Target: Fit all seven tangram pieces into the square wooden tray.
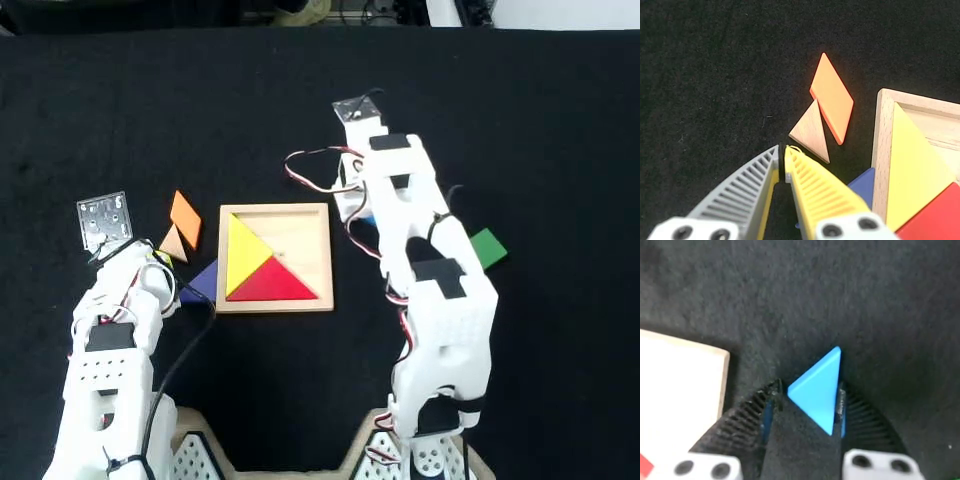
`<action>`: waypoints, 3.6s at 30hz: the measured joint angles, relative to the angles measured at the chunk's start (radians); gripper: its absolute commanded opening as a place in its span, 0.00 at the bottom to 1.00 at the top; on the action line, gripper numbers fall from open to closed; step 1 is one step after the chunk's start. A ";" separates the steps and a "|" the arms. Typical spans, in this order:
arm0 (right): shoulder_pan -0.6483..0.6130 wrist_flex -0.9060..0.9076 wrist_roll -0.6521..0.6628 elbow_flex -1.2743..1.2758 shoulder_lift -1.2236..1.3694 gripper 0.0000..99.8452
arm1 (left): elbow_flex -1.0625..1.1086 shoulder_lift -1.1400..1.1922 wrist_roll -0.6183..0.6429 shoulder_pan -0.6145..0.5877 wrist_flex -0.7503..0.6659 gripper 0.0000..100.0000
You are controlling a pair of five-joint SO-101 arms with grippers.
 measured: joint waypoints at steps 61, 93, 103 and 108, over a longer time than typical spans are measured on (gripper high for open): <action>-0.430 0.153 0.766 -0.126 -0.025 0.21 | 0.000 0.000 0.043 -0.083 0.000 0.03; -0.313 0.115 0.766 -0.061 0.020 0.01 | 0.000 0.000 0.026 -0.072 -0.002 0.03; -0.358 0.118 0.766 -0.262 0.138 0.01 | 0.000 0.000 0.026 -0.072 -0.002 0.03; -0.393 0.153 0.766 -0.327 0.140 0.01 | 0.000 0.000 0.026 -0.072 -0.002 0.03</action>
